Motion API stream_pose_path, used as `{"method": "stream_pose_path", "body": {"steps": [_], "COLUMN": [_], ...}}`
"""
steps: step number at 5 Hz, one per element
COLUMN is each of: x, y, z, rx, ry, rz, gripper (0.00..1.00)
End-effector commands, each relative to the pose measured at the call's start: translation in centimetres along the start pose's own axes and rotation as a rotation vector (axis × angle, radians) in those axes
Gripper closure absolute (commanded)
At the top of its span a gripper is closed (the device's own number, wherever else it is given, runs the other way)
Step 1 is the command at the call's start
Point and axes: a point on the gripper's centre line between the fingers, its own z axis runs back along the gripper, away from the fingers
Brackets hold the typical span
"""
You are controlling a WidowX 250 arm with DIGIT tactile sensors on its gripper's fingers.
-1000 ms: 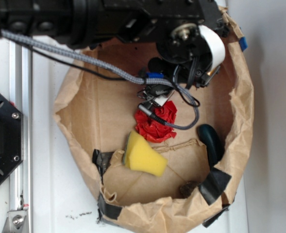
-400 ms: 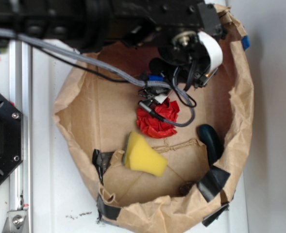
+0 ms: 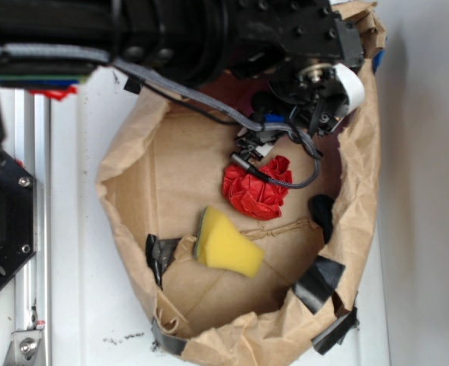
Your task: Grab the shell.
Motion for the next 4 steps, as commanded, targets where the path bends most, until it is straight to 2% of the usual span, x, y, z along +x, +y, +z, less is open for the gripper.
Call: {"method": "stream_pose_path", "body": {"steps": [1,2,3,4], "x": [1.77,1.9,1.78,1.62], "y": [1.86,1.99,2.04,1.85], "z": [-0.33,-1.09,-0.75,-0.47], "rx": [0.039,0.044,0.039,0.054], "ry": [-0.004,0.014,0.002,0.0], "rz": [-0.001,-0.001,0.014,0.015], "gripper": [0.0,0.0,1.0,1.0]}}
